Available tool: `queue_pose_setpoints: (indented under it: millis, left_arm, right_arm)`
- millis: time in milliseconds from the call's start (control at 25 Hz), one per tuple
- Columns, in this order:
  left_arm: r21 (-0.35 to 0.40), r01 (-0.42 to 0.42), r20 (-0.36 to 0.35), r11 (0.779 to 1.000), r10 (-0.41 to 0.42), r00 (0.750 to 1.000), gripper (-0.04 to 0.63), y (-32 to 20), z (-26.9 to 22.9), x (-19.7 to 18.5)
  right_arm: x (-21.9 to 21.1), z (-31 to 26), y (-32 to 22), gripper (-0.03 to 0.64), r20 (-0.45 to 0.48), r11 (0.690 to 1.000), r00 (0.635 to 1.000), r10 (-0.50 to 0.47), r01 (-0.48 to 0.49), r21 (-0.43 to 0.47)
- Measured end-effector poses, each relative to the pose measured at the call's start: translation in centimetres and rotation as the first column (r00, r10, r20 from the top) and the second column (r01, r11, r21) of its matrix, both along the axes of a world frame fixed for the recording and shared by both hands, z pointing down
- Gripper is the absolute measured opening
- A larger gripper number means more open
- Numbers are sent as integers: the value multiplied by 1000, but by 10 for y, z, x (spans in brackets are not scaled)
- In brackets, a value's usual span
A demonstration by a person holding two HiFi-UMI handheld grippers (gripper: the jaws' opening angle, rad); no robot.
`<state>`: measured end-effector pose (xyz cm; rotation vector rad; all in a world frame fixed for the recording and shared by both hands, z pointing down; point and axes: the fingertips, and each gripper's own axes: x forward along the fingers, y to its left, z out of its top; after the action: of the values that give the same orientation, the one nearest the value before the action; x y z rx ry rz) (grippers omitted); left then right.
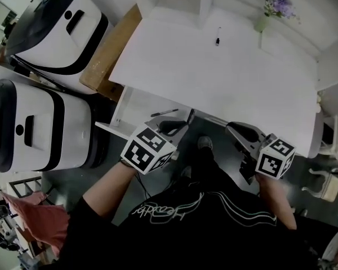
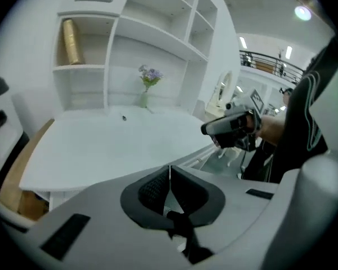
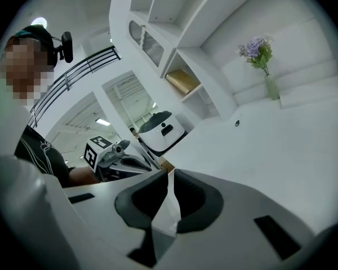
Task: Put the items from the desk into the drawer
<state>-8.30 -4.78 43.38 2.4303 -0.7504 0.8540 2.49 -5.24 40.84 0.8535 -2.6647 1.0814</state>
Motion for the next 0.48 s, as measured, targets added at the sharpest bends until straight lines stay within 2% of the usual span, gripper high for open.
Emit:
queue_pose_setpoints:
  millis: [120, 200, 280, 480]
  left_arm:
    - [-47, 123, -38, 991, -124, 992, 23, -14, -3, 9]
    - [-73, 175, -77, 982, -181, 980, 21, -24, -7, 17]
    - [-97, 206, -115, 974, -217, 969, 21, -34, -12, 29]
    - [-104, 269, -147, 958, -282, 948, 20, -69, -19, 54]
  right_arm:
    - [6, -2, -3, 60, -2, 1000, 1000, 11, -11, 6]
    - [10, -4, -9, 60, -11, 1000, 1000, 16, -15, 20]
    - [15, -5, -18, 60, -18, 999, 1000, 20, -20, 31]
    - [34, -1, -43, 60, -13, 999, 999, 41, -41, 28]
